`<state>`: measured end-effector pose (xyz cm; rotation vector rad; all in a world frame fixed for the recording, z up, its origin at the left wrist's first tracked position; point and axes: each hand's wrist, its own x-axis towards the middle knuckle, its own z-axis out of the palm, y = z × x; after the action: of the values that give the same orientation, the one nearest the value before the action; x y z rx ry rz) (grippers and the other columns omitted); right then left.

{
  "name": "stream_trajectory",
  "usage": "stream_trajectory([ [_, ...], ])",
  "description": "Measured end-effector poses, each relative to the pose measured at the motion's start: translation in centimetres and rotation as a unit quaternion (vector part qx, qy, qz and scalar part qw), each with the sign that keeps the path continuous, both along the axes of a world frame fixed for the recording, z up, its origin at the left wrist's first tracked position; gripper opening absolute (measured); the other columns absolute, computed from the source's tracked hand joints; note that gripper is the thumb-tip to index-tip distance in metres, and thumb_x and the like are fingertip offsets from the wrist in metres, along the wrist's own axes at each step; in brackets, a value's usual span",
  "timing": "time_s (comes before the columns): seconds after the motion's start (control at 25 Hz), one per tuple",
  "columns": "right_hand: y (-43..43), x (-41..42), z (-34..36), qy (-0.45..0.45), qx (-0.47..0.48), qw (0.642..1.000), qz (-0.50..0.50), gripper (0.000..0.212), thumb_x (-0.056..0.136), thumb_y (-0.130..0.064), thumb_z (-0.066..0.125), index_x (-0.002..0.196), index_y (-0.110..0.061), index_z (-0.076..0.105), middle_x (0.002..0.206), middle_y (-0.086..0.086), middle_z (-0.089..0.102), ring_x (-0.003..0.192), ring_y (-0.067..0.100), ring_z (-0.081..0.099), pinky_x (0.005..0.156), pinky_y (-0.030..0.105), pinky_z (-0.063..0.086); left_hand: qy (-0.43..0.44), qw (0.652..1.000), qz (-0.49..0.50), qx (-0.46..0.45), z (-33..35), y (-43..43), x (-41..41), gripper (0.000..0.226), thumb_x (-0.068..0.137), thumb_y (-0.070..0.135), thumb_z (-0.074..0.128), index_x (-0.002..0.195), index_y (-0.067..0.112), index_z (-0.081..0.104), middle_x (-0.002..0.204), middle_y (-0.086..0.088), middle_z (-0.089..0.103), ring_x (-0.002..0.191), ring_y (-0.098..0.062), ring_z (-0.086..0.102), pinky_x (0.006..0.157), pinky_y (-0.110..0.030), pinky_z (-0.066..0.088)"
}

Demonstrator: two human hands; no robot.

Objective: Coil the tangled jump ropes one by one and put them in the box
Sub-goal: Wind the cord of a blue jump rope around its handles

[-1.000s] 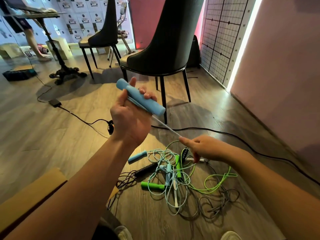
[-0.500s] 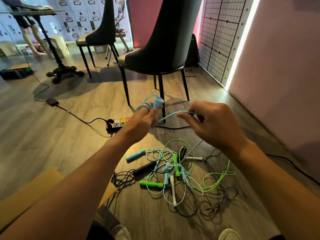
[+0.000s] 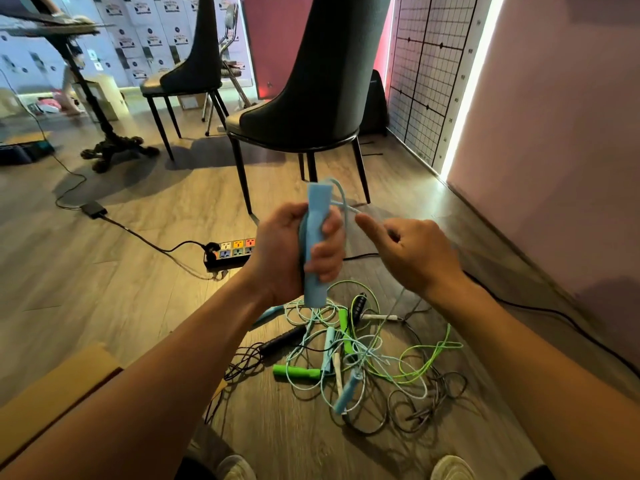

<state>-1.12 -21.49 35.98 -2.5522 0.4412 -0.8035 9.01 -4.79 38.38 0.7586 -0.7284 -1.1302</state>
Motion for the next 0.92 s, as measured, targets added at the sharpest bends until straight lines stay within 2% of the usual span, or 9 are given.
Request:
stream_trajectory([
  [0.12, 0.6, 0.9, -1.9, 0.159, 0.13, 0.976, 0.077, 0.08, 0.087, -0.076, 0.028, 0.062, -0.004, 0.052, 0.058, 0.011, 0.061, 0.057, 0.026, 0.063, 0.063, 0.039, 0.051, 0.118, 0.979, 0.08, -0.146, 0.8, -0.1, 0.3, 0.03, 0.092, 0.029, 0.027, 0.086, 0.014, 0.052, 0.063, 0.002, 0.042, 0.047, -0.009, 0.041, 0.051, -0.024, 0.041],
  [0.2, 0.4, 0.5, -3.4, 0.345, 0.114, 0.929, 0.076, 0.079, 0.091, -0.074, 0.025, 0.065, -0.008, 0.059, 0.059, 0.006, 0.066, 0.059, 0.021, 0.066, 0.075, 0.037, 0.053, 0.161, 0.949, 0.184, -0.201, 1.0, 0.5, 1.7, 0.029, 0.098, 0.026, 0.023, 0.095, 0.012, 0.048, 0.073, -0.001, 0.045, 0.059, -0.013, 0.047, 0.064, -0.027, 0.047],
  [0.28, -0.1, -0.2, -4.1, 0.419, 0.119, 0.896, 0.081, 0.074, 0.092, -0.072, 0.03, 0.071, -0.01, 0.065, 0.049, -0.001, 0.063, 0.052, 0.012, 0.065, 0.071, 0.029, 0.048, 0.191, 0.915, 0.281, -0.219, 0.7, 1.8, 3.8, 0.026, 0.101, 0.026, 0.022, 0.1, 0.011, 0.044, 0.078, -0.006, 0.049, 0.068, -0.017, 0.052, 0.074, -0.032, 0.051],
  [0.36, -0.8, -0.5, -3.8, 0.371, 0.144, 0.912, 0.1, 0.06, 0.093, -0.066, 0.041, 0.077, -0.015, 0.066, 0.04, -0.007, 0.056, 0.047, 0.01, 0.061, 0.061, 0.028, 0.046, 0.196, 0.888, 0.375, -0.177, -0.2, 3.0, 5.7, 0.023, 0.101, 0.027, 0.024, 0.104, 0.012, 0.042, 0.079, -0.006, 0.052, 0.07, -0.018, 0.055, 0.077, -0.035, 0.051],
  [0.48, -0.8, -0.6, -2.2, 0.211, 0.156, 0.952, 0.155, 0.051, 0.093, -0.057, 0.054, 0.06, -0.019, 0.05, 0.044, -0.009, 0.039, 0.045, 0.008, 0.042, 0.056, 0.036, 0.05, 0.19, 0.84, 0.498, -0.104, -1.3, 4.0, 7.1, 0.018, 0.101, 0.026, 0.031, 0.101, 0.015, 0.046, 0.078, -0.004, 0.053, 0.07, -0.016, 0.054, 0.079, -0.034, 0.05],
  [0.6, -0.2, -0.8, -0.5, 0.084, 0.104, 0.967, 0.217, 0.039, 0.097, -0.04, 0.058, 0.067, -0.014, 0.061, 0.053, -0.006, 0.05, 0.045, 0.006, 0.04, 0.049, 0.025, 0.036, 0.186, 0.823, 0.532, -0.071, -1.7, 4.0, 7.5, 0.015, 0.101, 0.026, 0.035, 0.1, 0.016, 0.047, 0.078, -0.002, 0.052, 0.071, -0.015, 0.054, 0.079, -0.033, 0.05],
  [0.68, 0.4, -1.0, 0.7, 0.024, 0.042, 0.972, 0.23, 0.026, 0.097, -0.032, 0.06, 0.081, -0.015, 0.071, 0.058, -0.003, 0.059, 0.045, 0.01, 0.048, 0.046, 0.025, 0.037, 0.142, 0.834, 0.532, -0.03, -2.2, 3.6, 7.4, 0.015, 0.102, 0.026, 0.036, 0.1, 0.017, 0.047, 0.076, 0.0, 0.052, 0.068, -0.012, 0.054, 0.074, -0.031, 0.051],
  [0.8, 1.3, -1.1, 1.6, -0.077, -0.042, 0.972, 0.219, 0.017, 0.096, -0.026, 0.064, 0.093, -0.013, 0.074, 0.068, -0.016, 0.06, 0.053, -0.002, 0.052, 0.051, 0.014, 0.039, -0.096, 0.868, 0.481, 0.082, -2.7, 2.6, 6.3, 0.018, 0.106, 0.023, 0.032, 0.099, 0.019, 0.048, 0.075, 0.0, 0.05, 0.065, -0.01, 0.052, 0.066, -0.026, 0.049],
  [0.92, 1.5, -1.1, 1.8, -0.145, -0.084, 0.969, 0.179, 0.018, 0.097, -0.025, 0.063, 0.095, -0.011, 0.073, 0.076, -0.02, 0.054, 0.059, -0.01, 0.046, 0.06, 0.008, 0.033, -0.346, 0.862, 0.29, 0.232, -2.8, 1.7, 4.4, 0.021, 0.108, 0.022, 0.033, 0.101, 0.017, 0.052, 0.084, -0.006, 0.052, 0.071, -0.014, 0.052, 0.065, -0.026, 0.049],
])
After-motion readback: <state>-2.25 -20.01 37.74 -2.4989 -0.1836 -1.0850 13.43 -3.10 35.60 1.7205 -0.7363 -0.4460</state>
